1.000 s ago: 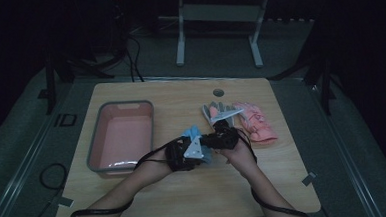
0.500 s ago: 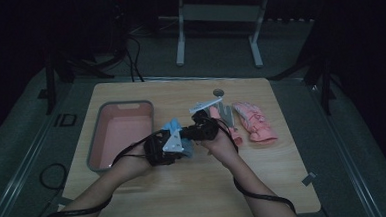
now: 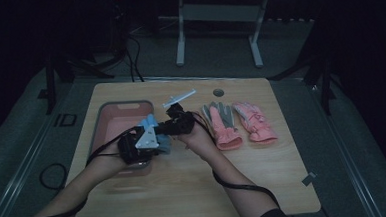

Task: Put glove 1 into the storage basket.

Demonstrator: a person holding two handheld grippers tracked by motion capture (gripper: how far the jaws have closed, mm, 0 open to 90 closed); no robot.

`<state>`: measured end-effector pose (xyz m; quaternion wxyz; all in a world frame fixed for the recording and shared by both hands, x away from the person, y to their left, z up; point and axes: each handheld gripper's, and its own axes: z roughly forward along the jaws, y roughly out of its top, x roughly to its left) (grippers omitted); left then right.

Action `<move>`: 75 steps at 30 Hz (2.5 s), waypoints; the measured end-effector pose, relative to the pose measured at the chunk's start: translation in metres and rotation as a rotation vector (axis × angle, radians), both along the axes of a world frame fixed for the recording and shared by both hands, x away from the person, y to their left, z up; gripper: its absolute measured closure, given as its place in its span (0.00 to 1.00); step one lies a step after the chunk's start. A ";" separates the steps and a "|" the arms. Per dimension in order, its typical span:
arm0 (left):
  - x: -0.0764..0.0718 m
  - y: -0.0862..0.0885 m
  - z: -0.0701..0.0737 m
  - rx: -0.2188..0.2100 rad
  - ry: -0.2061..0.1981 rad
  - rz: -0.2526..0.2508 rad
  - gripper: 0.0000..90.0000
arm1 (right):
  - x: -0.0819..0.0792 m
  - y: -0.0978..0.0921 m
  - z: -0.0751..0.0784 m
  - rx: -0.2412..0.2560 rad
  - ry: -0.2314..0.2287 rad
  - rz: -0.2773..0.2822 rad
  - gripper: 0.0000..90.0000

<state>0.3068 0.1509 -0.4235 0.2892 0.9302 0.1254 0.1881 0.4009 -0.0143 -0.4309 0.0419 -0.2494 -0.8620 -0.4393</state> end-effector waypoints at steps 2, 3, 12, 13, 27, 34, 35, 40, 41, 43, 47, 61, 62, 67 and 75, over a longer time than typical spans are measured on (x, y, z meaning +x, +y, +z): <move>0.000 0.009 0.000 0.006 0.000 0.012 0.87 | 0.001 0.011 0.001 0.001 0.004 0.011 0.89; 0.001 0.013 0.000 0.010 0.006 0.016 0.87 | 0.002 0.016 0.001 0.001 0.005 0.013 0.89; 0.002 0.058 -0.009 0.014 0.018 0.063 0.87 | 0.009 0.066 -0.007 0.017 0.038 0.051 0.89; 0.003 0.064 -0.011 0.010 0.024 0.061 0.87 | 0.010 0.071 -0.009 0.019 0.043 0.054 0.89; 0.026 0.079 -0.050 0.040 0.093 -0.033 0.87 | 0.025 0.092 -0.048 -0.066 0.112 0.020 0.88; 0.043 0.077 -0.058 0.056 0.151 -0.072 0.86 | 0.028 0.093 -0.054 -0.141 0.125 -0.041 0.75; 0.045 0.077 -0.060 0.057 0.157 -0.077 0.86 | 0.028 0.093 -0.055 -0.149 0.126 -0.047 0.72; 0.051 0.072 -0.066 0.086 0.204 -0.076 0.85 | 0.030 0.091 -0.057 -0.146 0.116 -0.057 0.57; 0.051 0.072 -0.067 0.097 0.202 -0.076 0.84 | 0.030 0.090 -0.057 -0.143 0.106 -0.056 0.56; 0.053 0.070 -0.069 0.103 0.221 -0.065 0.82 | 0.030 0.089 -0.056 -0.143 0.102 -0.056 0.52; 0.052 0.071 -0.068 0.082 0.237 -0.028 0.66 | 0.029 0.087 -0.055 -0.140 0.086 -0.050 0.44; 0.041 0.069 -0.042 -0.018 0.226 0.120 0.16 | 0.014 0.063 -0.032 -0.059 0.052 0.036 0.22; 0.039 0.066 -0.041 -0.021 0.220 0.124 0.16 | 0.013 0.060 -0.030 -0.054 0.044 0.037 0.22; 0.034 0.051 -0.035 -0.035 0.206 0.121 0.14 | 0.010 0.040 -0.023 -0.031 0.020 0.012 0.22; 0.027 0.027 -0.030 -0.065 0.196 0.089 0.13 | 0.006 0.009 -0.021 -0.085 -0.047 0.004 0.22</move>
